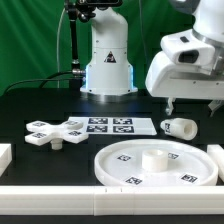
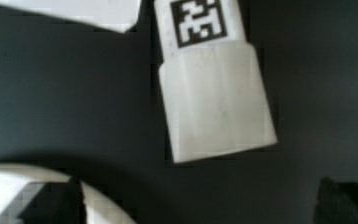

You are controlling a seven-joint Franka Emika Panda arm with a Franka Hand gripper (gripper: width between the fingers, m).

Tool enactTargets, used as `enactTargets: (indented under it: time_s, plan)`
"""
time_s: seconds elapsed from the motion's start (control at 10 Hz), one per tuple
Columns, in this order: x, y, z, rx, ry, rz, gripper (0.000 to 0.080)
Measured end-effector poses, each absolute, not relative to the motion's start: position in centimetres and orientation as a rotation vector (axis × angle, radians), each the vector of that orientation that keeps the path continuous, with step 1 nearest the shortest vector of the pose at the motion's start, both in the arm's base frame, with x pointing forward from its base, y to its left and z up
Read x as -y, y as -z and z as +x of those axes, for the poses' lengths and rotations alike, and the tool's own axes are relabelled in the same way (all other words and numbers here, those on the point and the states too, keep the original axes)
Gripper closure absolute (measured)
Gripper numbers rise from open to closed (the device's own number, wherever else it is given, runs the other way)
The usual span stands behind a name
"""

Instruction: Assemble round table

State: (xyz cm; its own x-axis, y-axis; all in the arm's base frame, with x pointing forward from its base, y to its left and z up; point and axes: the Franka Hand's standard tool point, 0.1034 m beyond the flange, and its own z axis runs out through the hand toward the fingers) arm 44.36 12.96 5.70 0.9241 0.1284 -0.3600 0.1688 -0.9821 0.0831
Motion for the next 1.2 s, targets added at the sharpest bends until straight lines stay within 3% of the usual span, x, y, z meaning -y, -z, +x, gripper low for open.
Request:
enactTargets:
  time_s: [0.7, 1.2]
  plan:
    - [-13.2, -4.3, 44.2, -0.278, 1.138, 2.777, 0.015]
    - [-13.5, -3.0, 44.2, -0.256, 1.198, 2.771, 0.015]
